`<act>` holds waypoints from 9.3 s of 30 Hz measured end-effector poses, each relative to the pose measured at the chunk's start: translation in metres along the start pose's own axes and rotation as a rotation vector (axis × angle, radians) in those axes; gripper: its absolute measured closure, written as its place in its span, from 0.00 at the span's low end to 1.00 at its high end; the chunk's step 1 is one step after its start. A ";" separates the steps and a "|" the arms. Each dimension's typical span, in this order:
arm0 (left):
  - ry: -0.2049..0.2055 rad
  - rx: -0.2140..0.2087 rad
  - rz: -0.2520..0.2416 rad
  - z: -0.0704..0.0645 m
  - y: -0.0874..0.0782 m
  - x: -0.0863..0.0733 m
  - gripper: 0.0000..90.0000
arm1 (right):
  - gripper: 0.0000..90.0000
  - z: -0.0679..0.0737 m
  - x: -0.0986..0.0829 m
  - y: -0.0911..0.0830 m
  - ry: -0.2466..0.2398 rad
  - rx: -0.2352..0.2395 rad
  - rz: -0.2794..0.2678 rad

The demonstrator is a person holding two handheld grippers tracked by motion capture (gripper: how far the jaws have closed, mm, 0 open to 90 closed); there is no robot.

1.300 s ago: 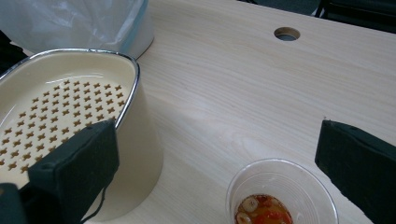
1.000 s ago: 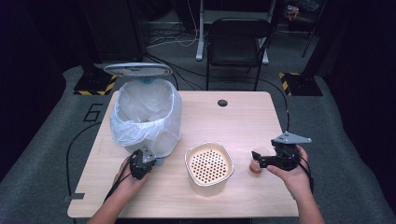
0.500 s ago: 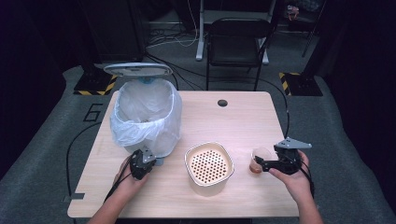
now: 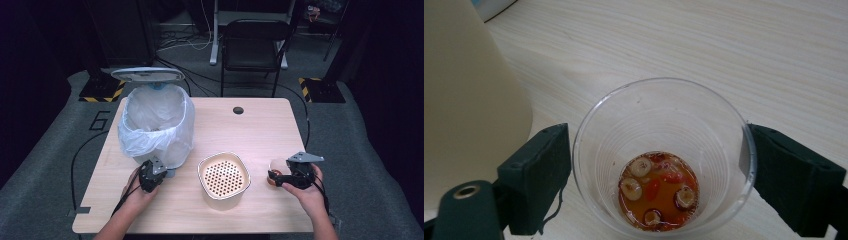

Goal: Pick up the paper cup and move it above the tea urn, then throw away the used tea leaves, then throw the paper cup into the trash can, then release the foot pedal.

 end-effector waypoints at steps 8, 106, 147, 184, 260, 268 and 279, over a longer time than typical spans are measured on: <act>-0.001 0.008 0.002 0.001 -0.001 0.000 1.00 | 0.21 0.001 -0.006 0.009 -0.022 -0.019 0.017; 0.003 -0.003 0.005 -0.001 0.000 0.000 1.00 | 0.44 0.117 0.132 0.020 -1.151 0.053 -0.303; 0.023 -0.015 0.005 0.001 0.000 0.000 1.00 | 0.48 0.151 0.082 0.022 -2.028 -0.505 -0.287; 0.001 0.005 0.002 -0.001 0.000 0.000 1.00 | 0.48 0.158 0.080 0.020 -2.150 -0.534 -0.320; -0.004 -0.002 -0.006 0.000 0.000 0.000 1.00 | 0.48 0.158 0.198 -0.005 -1.063 0.397 0.224; -0.016 -0.007 0.000 -0.001 0.000 0.000 1.00 | 0.48 0.155 0.213 -0.006 -0.997 0.406 0.199; -0.008 -0.009 0.018 0.001 -0.002 0.000 1.00 | 0.48 0.161 0.247 -0.005 -0.832 0.467 0.163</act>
Point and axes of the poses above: each handheld gripper's, and its own axes: y roughly forward along the jaws, x roughly out of its top, z roughly to its left, the point moved 3 cm from there along y, roughly forward along the jaws, and after that the axes turned 2 degrees about -x, right-handed, at the moved point
